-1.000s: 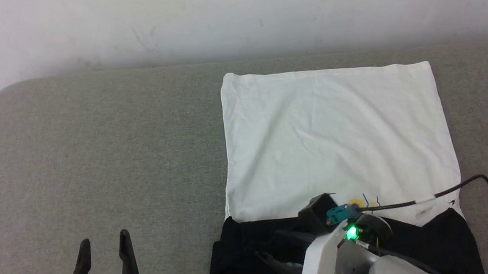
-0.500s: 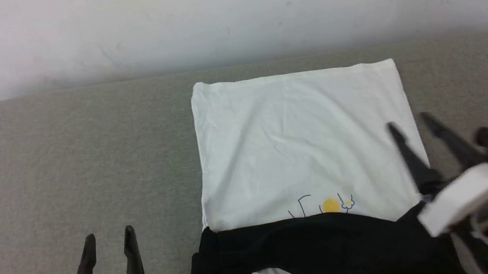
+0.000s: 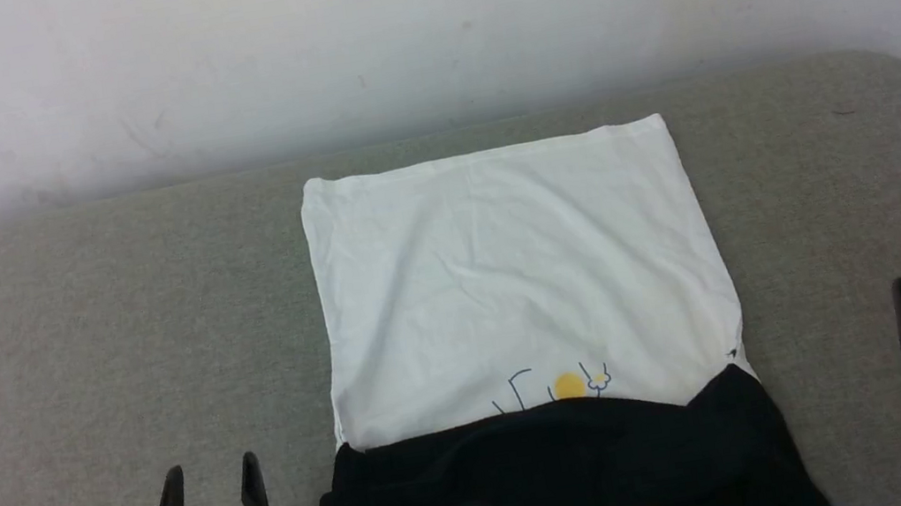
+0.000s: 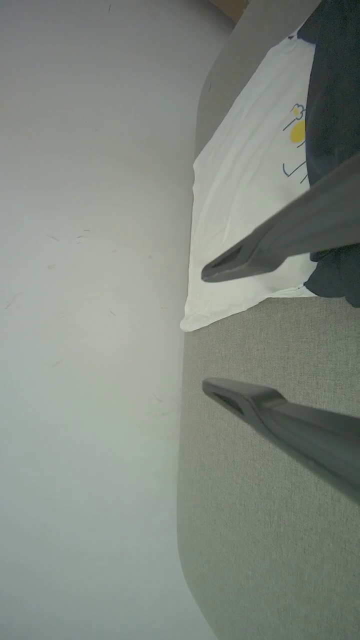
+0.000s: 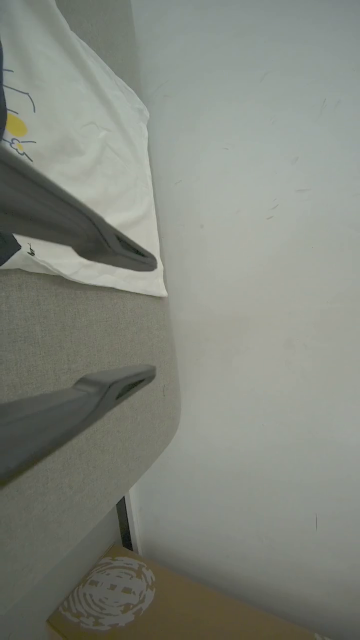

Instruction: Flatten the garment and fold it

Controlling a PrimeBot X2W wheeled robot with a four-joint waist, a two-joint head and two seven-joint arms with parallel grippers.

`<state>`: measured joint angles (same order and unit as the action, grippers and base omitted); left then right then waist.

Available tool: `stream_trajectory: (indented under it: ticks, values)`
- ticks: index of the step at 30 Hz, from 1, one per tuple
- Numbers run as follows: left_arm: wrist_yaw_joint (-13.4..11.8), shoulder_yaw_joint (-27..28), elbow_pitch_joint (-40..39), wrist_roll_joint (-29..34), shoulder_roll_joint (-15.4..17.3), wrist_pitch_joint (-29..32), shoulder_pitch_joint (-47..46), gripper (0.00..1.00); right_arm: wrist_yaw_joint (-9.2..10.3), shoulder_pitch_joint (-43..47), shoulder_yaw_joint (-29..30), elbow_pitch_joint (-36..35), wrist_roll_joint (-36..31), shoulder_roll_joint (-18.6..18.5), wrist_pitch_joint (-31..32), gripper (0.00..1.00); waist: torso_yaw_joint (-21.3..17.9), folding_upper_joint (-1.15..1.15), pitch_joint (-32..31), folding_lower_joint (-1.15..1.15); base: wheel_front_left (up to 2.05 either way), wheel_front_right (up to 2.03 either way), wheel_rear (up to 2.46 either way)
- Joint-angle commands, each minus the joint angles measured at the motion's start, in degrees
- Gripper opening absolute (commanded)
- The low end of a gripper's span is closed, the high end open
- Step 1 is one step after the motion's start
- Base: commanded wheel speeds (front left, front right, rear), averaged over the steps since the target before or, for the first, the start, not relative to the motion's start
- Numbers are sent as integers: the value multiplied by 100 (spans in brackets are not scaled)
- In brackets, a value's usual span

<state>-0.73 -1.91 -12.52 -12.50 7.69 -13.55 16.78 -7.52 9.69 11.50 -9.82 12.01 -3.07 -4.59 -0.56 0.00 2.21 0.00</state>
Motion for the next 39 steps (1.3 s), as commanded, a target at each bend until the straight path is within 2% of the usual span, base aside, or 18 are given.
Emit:
stream_trajectory:
  ticks: [1,5,10,14,19,24,28,33,39]
  values:
    - [-43,-6,20,54,0,-40,40,100,3,21,-16,23,-1,18,-56,100,-11,0,-4,0,0,0,0]
    - [-45,9,45,39,11,-60,-50,100,3,-32,-48,38,-6,18,-121,100,-10,0,66,0,0,0,0]
    - [152,9,-105,-76,224,211,-661,100,3,-209,-134,-127,-66,19,-78,100,-33,0,358,0,0,0,0]
    - [382,-3,-281,-120,638,986,-1697,100,3,-408,-248,-304,-74,19,-40,100,-71,0,760,0,0,0,0]
    - [631,-65,-217,-471,1138,2164,-3559,100,3,-717,-443,-467,-69,19,-61,100,-142,0,1444,0,0,0,0]
    - [758,-469,312,-801,1436,3159,-5179,100,3,-1077,-702,-511,-26,19,-214,100,-273,0,2054,0,0,0,0]
    - [786,-594,946,-1078,1552,3697,-6166,100,3,-1332,-850,-518,-42,19,-300,100,-388,0,2462,0,0,0,0]
    - [808,-965,1725,-1248,1777,4527,-6890,100,3,-1520,-914,-506,-65,19,-326,100,-522,0,2891,0,0,0,0]
    - [808,-1111,2365,-1356,1950,5312,-7475,100,3,-1612,-980,-505,-45,19,-346,100,-675,0,3283,0,0,0,0]
